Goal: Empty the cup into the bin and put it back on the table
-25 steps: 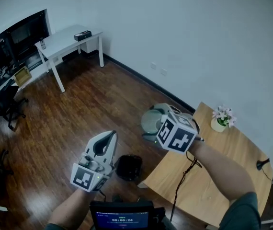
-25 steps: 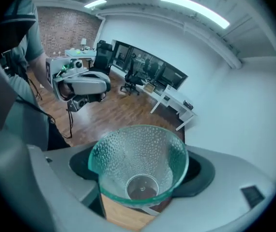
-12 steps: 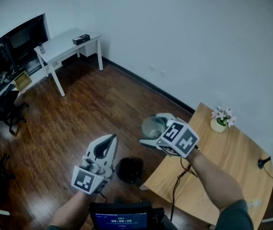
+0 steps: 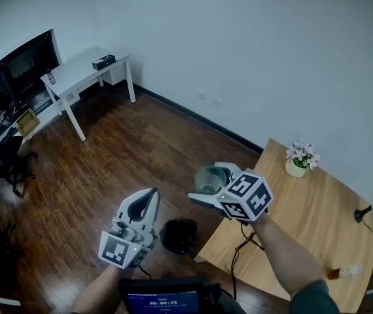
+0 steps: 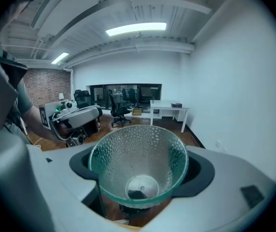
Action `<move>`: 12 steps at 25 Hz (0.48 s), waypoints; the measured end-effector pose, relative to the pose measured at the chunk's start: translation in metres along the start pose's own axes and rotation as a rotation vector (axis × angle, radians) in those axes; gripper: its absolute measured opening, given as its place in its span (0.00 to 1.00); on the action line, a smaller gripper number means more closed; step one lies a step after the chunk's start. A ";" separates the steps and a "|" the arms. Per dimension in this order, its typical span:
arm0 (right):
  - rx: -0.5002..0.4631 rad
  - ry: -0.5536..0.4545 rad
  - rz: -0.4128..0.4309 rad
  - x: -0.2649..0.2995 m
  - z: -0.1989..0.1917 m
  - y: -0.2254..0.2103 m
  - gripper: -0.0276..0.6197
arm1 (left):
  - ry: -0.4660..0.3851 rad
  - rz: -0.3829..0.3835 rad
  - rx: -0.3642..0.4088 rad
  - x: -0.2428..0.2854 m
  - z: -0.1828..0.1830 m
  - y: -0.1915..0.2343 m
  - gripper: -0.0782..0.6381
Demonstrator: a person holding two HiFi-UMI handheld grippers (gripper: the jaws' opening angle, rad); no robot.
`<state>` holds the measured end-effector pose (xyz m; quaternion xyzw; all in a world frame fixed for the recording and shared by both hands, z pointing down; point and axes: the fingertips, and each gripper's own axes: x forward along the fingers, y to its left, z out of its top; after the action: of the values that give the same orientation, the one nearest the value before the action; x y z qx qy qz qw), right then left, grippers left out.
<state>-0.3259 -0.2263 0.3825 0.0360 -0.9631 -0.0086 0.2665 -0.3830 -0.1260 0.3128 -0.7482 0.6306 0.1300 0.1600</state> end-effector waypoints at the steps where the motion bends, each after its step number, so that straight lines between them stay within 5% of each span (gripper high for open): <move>1: 0.014 -0.017 -0.005 -0.002 0.002 0.000 0.68 | -0.003 -0.002 -0.001 0.000 0.000 0.001 0.11; 12: 0.110 -0.087 -0.101 -0.028 0.001 0.004 0.68 | 0.003 -0.064 -0.067 0.002 -0.010 0.001 0.11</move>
<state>-0.3028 -0.2202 0.3672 0.0987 -0.9698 0.0295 0.2210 -0.3838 -0.1319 0.3210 -0.7731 0.6020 0.1447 0.1377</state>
